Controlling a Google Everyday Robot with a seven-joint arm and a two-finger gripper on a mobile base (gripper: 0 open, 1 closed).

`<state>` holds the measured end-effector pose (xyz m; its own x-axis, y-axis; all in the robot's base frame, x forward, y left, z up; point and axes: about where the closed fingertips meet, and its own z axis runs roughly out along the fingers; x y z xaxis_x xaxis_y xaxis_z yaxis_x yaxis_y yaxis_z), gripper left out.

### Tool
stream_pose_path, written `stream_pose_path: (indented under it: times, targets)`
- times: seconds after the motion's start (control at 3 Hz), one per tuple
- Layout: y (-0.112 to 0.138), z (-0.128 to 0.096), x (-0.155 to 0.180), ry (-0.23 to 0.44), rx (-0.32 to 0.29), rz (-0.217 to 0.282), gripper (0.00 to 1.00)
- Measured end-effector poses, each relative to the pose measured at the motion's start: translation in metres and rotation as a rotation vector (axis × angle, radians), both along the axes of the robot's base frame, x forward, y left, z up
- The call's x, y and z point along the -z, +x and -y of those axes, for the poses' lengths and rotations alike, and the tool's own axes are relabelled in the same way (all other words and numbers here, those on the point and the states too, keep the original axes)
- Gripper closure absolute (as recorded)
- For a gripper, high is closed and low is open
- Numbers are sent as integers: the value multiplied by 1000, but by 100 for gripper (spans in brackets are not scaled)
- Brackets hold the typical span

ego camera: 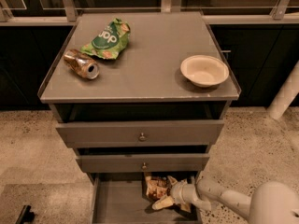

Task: Pick brown chip bag from bottom drawer and place on counter

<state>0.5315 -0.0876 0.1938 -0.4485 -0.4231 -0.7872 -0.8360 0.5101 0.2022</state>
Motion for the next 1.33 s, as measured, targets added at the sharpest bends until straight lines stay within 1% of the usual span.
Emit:
stream_pose_path:
  times: [0.33, 0.67, 1.0, 1.33]
  targets:
    - [2, 5, 24, -30, 29, -17, 0]
    - [-3, 3, 45, -53, 37, -56, 0]
    - [-4, 3, 46, -54, 36, -58, 18]
    - [-4, 3, 46, -54, 36, -58, 41]
